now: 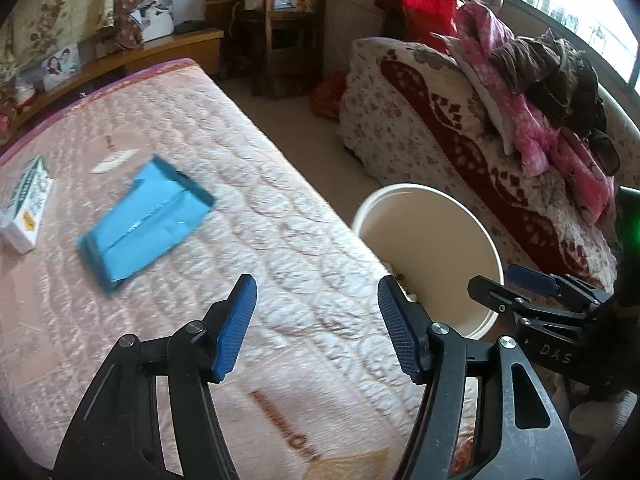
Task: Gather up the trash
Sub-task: 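Move both tools back over the bed toward the tissue and blue pack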
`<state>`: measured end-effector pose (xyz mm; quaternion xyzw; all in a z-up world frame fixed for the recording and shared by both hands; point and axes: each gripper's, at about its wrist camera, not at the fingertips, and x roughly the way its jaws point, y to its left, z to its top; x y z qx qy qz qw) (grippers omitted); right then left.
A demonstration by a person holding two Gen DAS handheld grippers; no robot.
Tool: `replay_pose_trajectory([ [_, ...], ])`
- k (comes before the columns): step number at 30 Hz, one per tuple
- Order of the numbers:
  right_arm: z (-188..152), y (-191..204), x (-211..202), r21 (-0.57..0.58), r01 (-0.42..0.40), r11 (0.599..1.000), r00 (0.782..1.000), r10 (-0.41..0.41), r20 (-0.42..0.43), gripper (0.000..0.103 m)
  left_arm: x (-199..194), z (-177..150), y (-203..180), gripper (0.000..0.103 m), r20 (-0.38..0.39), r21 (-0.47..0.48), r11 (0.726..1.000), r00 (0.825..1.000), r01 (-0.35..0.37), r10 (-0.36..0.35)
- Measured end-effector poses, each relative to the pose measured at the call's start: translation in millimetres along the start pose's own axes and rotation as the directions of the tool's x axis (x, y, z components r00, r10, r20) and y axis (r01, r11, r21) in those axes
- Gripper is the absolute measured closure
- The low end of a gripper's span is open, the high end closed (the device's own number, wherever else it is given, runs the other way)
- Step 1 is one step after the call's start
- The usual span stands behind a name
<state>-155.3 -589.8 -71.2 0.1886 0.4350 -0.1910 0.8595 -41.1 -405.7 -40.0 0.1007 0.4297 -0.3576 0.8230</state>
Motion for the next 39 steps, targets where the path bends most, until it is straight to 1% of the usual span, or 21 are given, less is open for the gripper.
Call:
replay_pose_trajectory([
  [9,2,36,-5,-0.055,-0.026,0.998,1.000,0.027,0.008,0.035,-23,-11,34,0.041,0.035,-0.034,0.997,0.997,-0.070,0.071],
  [17,0,73,-8,-0.118,-0.048,0.992,0.999,0.049,0.006,0.034,-40,-22,60,0.041,0.056,-0.061,0.989,0.989,-0.133,0.136],
  [23,-2,94,-9,-0.149,-0.060,0.987,0.998,0.061,0.004,0.034,-54,-32,82,0.041,0.070,-0.096,0.983,0.984,-0.159,0.166],
  [28,-4,113,-10,-0.169,-0.081,0.982,0.997,0.082,-0.002,0.034,-66,-43,103,0.041,0.070,-0.133,0.978,0.983,-0.160,0.171],
  [34,-8,141,-8,-0.199,-0.115,0.973,0.993,0.114,-0.019,0.032,-83,-58,138,0.041,0.063,-0.174,0.965,0.976,-0.195,0.209],
  [36,-10,153,-6,-0.218,-0.123,0.968,0.992,0.119,-0.029,0.027,-87,-63,151,0.041,0.058,-0.190,0.958,0.972,-0.215,0.229],
  [39,-13,170,-2,-0.244,-0.137,0.960,0.991,0.132,-0.037,0.026,-95,-72,177,0.041,0.044,-0.229,0.942,0.964,-0.244,0.261],
])
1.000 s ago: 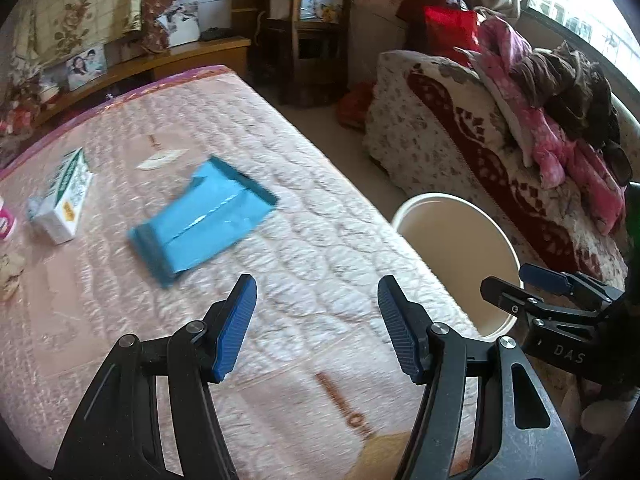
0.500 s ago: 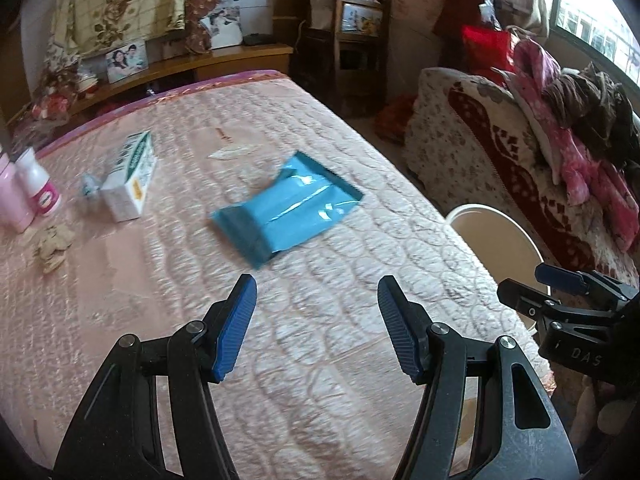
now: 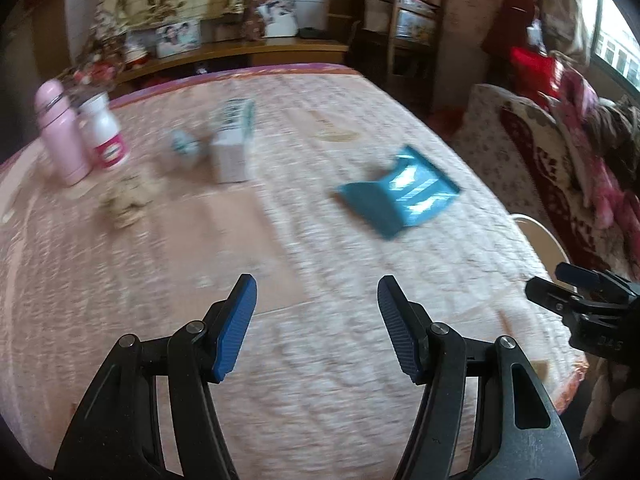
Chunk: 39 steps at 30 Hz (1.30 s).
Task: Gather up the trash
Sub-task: 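Move both tools back over the bed toward the tissue and blue pack, then grasp the crumpled tissue with the left tool while the right tool grasps the blue wet-wipe pack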
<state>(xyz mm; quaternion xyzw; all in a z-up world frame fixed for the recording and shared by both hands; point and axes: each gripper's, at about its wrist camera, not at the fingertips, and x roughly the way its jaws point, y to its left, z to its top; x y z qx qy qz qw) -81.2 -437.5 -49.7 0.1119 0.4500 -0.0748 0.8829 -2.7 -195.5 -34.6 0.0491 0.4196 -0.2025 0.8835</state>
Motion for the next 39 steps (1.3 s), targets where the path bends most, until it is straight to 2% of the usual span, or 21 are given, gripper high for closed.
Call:
replay_pose_trajectory([
  [10,17,44,38,-0.051,-0.044,0.998,0.998,0.041,-0.055,0.026,1,-13,96,0.041,-0.036,-0.121,0.988,0.996,-0.091,0.088],
  [16,45,39,66,-0.065,0.088,0.994,0.993,-0.093,-0.072,0.026,-3,-8,137,0.041,-0.031,-0.165,0.978,0.991,-0.131,0.128],
  [21,78,25,100,-0.081,0.194,0.978,0.977,-0.200,-0.078,0.026,-2,1,161,0.041,-0.030,-0.201,0.969,0.990,-0.141,0.138],
  [26,115,26,130,-0.102,0.215,0.971,0.973,-0.222,-0.058,0.026,0,8,176,0.041,-0.036,-0.219,0.965,0.989,-0.147,0.142],
  [28,132,33,142,-0.130,0.205,0.970,0.977,-0.211,-0.034,0.026,1,12,179,0.041,-0.037,-0.228,0.963,0.989,-0.145,0.140],
  [31,150,47,157,-0.150,0.147,0.978,0.986,-0.157,-0.054,0.026,5,18,181,0.041,-0.038,-0.237,0.963,0.992,-0.127,0.122],
  [35,157,58,145,-0.139,0.135,0.981,0.990,-0.140,-0.028,0.026,14,32,179,0.041,-0.027,-0.232,0.969,0.996,-0.087,0.083],
  [37,155,54,134,-0.098,0.090,0.991,0.995,-0.093,-0.025,0.026,20,43,178,0.041,-0.019,-0.223,0.972,0.997,-0.077,0.075],
  [39,153,50,122,-0.049,-0.007,0.999,1.000,0.005,-0.027,0.026,27,52,178,0.041,-0.012,-0.219,0.973,0.998,-0.069,0.068],
])
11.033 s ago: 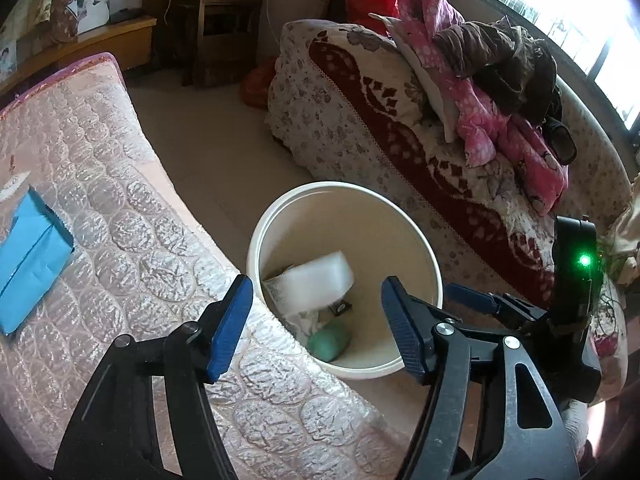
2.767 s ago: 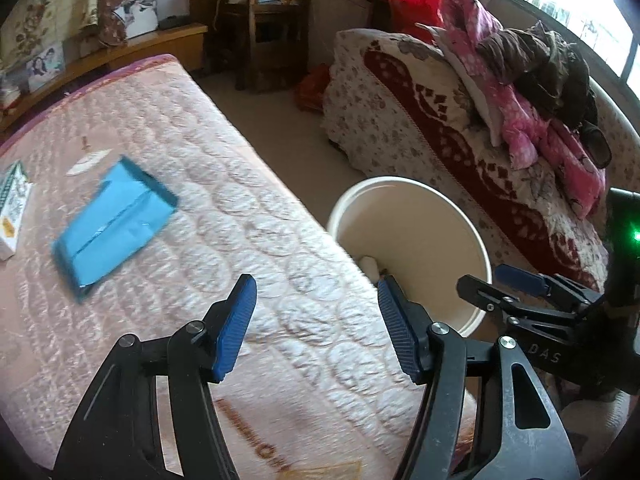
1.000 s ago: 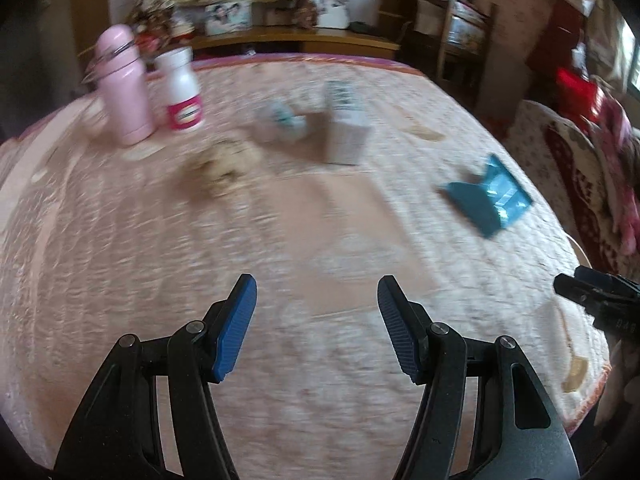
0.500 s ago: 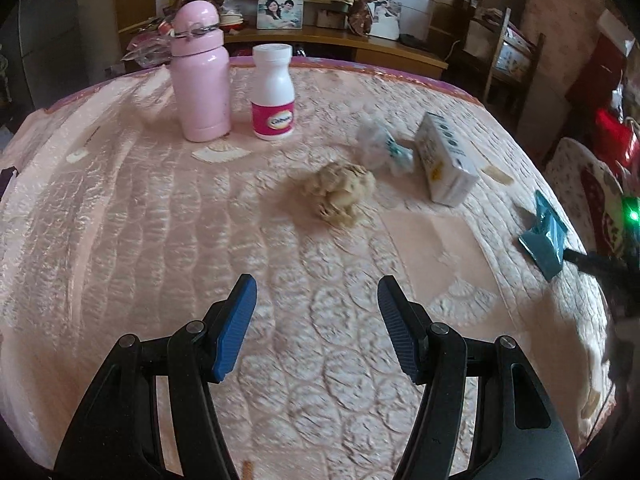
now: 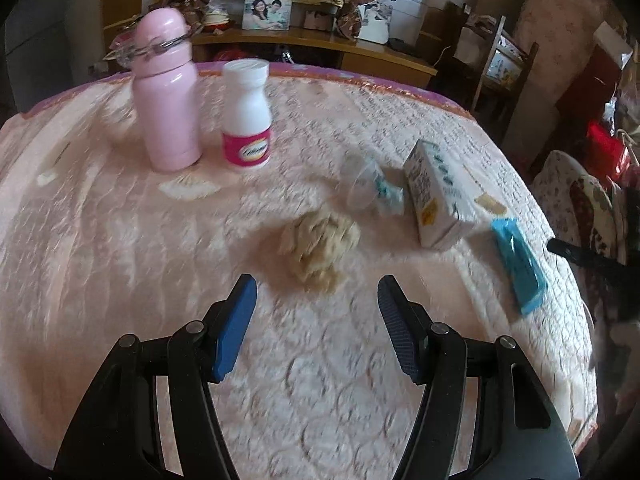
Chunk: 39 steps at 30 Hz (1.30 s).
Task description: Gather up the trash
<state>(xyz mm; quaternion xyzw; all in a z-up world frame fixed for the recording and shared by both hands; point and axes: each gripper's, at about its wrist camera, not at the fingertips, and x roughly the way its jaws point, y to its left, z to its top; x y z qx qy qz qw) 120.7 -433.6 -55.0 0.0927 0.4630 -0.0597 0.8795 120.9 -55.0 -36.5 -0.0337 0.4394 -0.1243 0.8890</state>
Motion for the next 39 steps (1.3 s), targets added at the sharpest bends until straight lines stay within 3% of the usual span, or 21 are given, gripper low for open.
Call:
replay_pose_trajectory([
  [3,-3,10,-6,0.010,-0.151,0.988,0.988,0.152,-0.015,0.021,13,13,-5,0.041,-0.001,0.004,1.000,1.000,0.008,-0.008],
  [6,-5,30,0,-0.025,-0.199,0.980,0.979,0.198,-0.045,0.021,30,24,-9,0.041,-0.007,0.028,1.000,1.000,-0.009,0.009],
  [14,-13,61,40,-0.097,-0.124,0.987,0.988,0.114,-0.107,0.020,67,30,-13,0.041,-0.060,0.041,0.999,0.998,-0.028,0.030],
  [16,-13,66,45,-0.135,-0.085,0.987,0.993,0.073,-0.088,0.020,73,29,-11,0.042,-0.075,0.032,0.999,0.997,-0.033,0.036],
  [17,-12,66,47,-0.143,-0.073,0.987,0.995,0.061,-0.083,0.020,75,28,-11,0.045,-0.082,0.025,0.999,0.996,-0.038,0.040],
  [18,-14,68,47,-0.145,-0.067,0.987,0.996,0.057,-0.069,0.021,76,27,-9,0.059,-0.084,0.010,0.999,0.996,-0.034,0.035],
  [19,-15,68,46,-0.144,-0.064,0.988,0.997,0.055,-0.060,0.023,76,25,-9,0.066,-0.089,0.005,0.999,0.995,-0.040,0.040],
  [21,-19,72,43,-0.164,-0.031,0.986,0.999,0.026,-0.031,0.042,75,21,-8,0.073,-0.092,0.007,0.998,0.994,-0.058,0.059],
  [26,-29,75,26,-0.171,-0.062,0.983,0.998,0.062,-0.002,0.049,53,9,-16,0.075,-0.070,0.026,0.997,0.995,-0.070,0.072],
  [35,-58,79,-25,-0.162,-0.134,0.978,0.989,0.142,0.036,0.049,3,-22,-41,0.075,-0.043,0.049,0.999,0.999,-0.024,0.026],
  [39,-76,72,-48,-0.161,-0.132,0.978,0.989,0.141,0.050,0.049,-12,-35,-60,0.075,-0.036,0.064,0.998,0.999,0.004,-0.002],
])
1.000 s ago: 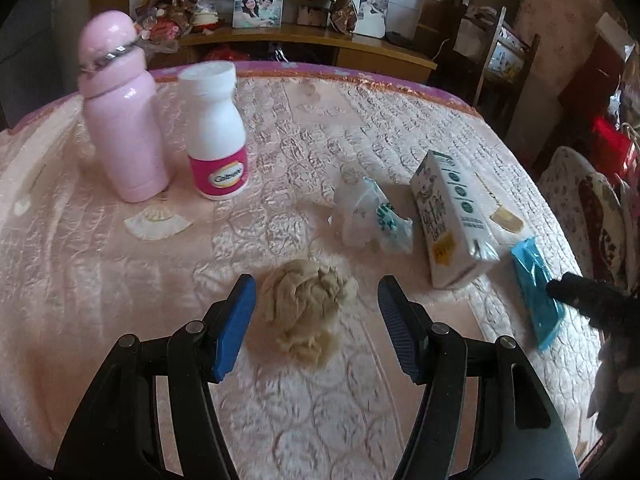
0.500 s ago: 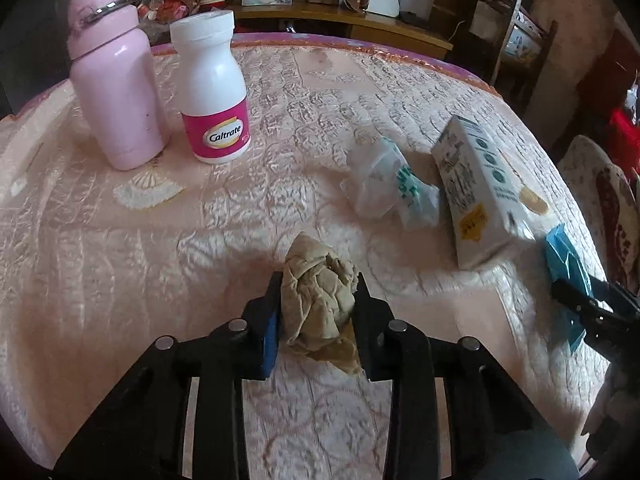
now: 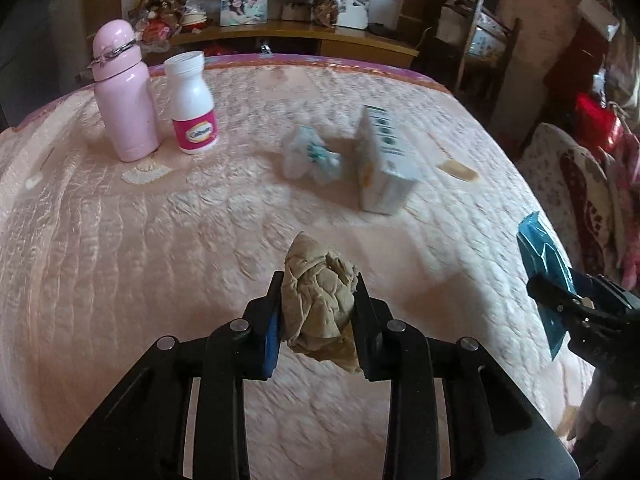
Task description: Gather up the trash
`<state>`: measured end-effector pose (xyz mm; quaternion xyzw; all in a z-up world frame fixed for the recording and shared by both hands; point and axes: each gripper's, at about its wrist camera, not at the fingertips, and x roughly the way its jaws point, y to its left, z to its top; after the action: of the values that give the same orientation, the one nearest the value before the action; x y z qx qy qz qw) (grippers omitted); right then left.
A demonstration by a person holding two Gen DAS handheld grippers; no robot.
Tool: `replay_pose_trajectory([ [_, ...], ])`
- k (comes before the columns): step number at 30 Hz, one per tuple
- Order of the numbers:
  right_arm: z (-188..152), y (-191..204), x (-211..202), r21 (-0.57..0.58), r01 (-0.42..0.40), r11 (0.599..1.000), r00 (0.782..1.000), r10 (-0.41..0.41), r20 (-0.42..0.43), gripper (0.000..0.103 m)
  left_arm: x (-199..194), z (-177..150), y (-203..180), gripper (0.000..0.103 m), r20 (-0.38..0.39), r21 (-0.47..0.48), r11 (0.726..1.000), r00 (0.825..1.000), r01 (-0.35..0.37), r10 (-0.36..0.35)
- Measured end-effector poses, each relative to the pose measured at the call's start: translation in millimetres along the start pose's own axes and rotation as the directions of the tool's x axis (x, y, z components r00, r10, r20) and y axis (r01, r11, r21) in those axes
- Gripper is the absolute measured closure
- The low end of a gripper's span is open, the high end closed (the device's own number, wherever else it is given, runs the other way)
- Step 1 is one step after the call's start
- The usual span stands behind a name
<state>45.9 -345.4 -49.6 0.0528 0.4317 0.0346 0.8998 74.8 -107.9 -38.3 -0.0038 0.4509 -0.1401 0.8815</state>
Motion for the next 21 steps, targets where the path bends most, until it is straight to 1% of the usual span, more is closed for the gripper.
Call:
replay_pose_trajectory([
  [4,-16,-7,-22,0.018,0.008,1.000,1.000,-0.009,0.013,0.049,-11,-8,-23,0.075,0.010,0.024,1.000,1.000,0.020,-0.020],
  [10,-36,-27,-55,0.054,0.026,0.998,0.999,-0.028,0.032,0.049,-26,-16,-63,0.075,0.026,0.077,0.995,0.998,0.057,-0.059],
  [21,-67,-76,-101,0.127,0.089,0.988,0.994,-0.097,0.057,0.049,-38,-26,-141,0.075,0.031,0.189,0.975,0.991,0.120,-0.128],
])
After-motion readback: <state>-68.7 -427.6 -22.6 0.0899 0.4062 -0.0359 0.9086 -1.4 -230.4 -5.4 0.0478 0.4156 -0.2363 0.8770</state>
